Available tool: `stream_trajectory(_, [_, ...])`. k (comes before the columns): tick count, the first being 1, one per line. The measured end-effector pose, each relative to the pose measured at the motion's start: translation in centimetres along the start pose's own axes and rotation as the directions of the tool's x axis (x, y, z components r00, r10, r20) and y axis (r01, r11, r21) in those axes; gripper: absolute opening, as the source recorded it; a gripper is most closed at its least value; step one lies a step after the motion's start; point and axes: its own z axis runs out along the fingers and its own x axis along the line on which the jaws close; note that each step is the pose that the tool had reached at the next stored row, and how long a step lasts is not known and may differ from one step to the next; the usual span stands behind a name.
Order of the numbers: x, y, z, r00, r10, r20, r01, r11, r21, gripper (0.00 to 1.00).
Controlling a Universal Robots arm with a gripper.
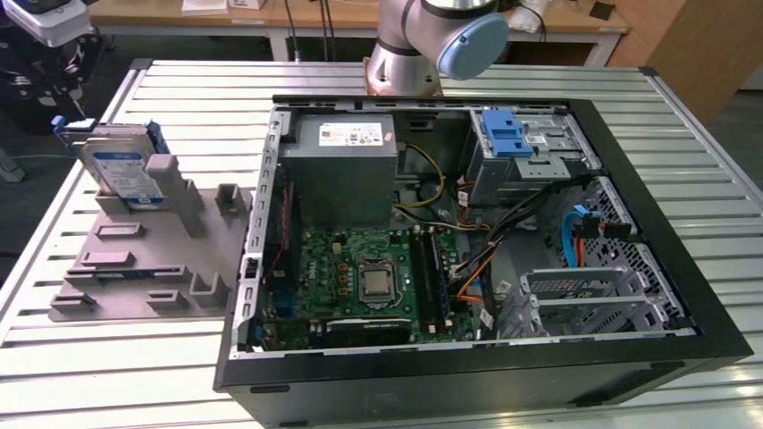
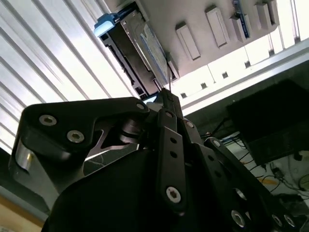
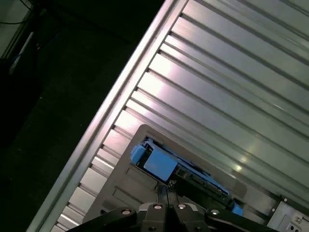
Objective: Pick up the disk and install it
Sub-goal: 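Pick up the disk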
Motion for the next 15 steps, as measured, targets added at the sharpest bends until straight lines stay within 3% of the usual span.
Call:
stream_trajectory(4, [0.00, 0.00, 0.05, 0.9974, -0.072, -0.0035, 0.072, 0.9974, 0.0003, 0.11])
stream_trajectory(10, [0.00, 0.00, 0.08, 0.9880, -0.154, -0.0070, 0.154, 0.9881, 0.0007, 0.11])
stream_trajectory(13, [0.00, 0.00, 0.09, 0.9810, -0.194, -0.0087, 0.194, 0.9810, 0.0008, 0.11])
stream_trajectory(15, [0.00, 0.00, 0.09, 0.9733, -0.229, -0.0103, 0.229, 0.9734, 0.0007, 0.11])
